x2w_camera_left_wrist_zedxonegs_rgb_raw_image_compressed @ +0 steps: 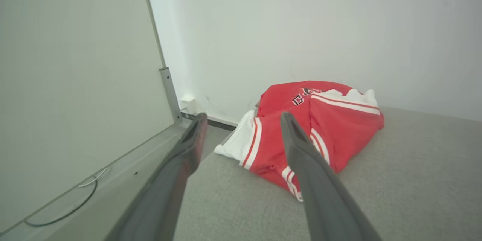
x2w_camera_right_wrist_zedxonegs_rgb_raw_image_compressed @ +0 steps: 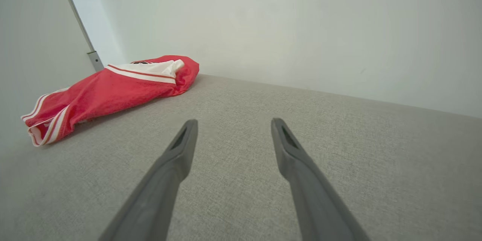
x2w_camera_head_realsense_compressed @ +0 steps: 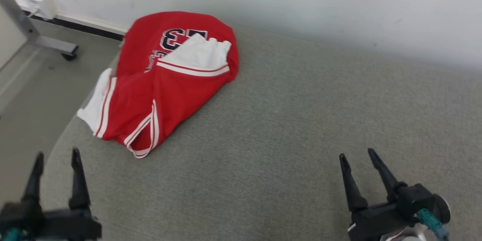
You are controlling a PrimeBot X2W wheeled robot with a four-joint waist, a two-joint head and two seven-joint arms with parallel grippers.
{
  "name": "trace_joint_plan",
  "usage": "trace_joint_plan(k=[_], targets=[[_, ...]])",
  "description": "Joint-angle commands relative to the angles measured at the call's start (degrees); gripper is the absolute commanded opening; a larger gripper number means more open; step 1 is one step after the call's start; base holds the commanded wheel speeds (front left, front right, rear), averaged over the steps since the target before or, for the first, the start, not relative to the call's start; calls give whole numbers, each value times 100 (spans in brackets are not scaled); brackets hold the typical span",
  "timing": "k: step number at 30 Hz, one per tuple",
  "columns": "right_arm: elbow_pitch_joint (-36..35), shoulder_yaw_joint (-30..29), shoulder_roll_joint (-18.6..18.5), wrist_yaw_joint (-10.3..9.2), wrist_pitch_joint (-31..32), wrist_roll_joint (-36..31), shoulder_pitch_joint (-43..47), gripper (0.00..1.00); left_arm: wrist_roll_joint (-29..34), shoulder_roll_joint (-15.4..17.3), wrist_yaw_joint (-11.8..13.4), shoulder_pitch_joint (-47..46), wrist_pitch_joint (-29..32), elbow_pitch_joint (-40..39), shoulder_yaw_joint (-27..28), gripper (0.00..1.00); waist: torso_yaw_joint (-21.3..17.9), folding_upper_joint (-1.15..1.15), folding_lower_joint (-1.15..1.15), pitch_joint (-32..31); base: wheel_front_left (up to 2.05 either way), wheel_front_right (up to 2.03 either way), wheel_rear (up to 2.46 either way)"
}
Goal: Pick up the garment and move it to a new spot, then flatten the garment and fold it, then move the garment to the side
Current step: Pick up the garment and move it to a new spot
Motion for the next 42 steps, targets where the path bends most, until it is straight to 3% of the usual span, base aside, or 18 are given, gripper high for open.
trace_joint_plan(k=[1,14,26,36,41,42], targets=[[-59,-52,-72,-12,-6,-40,-120,100,-105,83,-18,-260,-20,23,3,100,-431,0,0,411,0,0,0],[-618,-836,-319,-12,-4,-167,-682,100,-731,1334,-34,-2845,146,719,-84,100,-1771,0,0,1856,0,0,0],[-952,-1407,-114,-12,-5,-194,-898,100,-1314,2329,-32,-3948,1225,2208,-681,100,-2477,0,0,2456,0,0,0],[-873,-1370,4,-12,-5,-169,-913,100,-1580,2674,-17,-3954,2428,3023,-855,100,-2669,0,0,2407,0,0,0],[-875,-1350,35,-12,-5,-214,-907,100,-1764,2644,-35,-3962,2908,3283,-1054,100,-2694,0,0,2326,0,0,0],[-868,-1347,37,-12,-5,-225,-901,100,-1763,2649,-36,-3963,2956,3306,-1085,87,-2695,0,0,2308,0,0,0]])
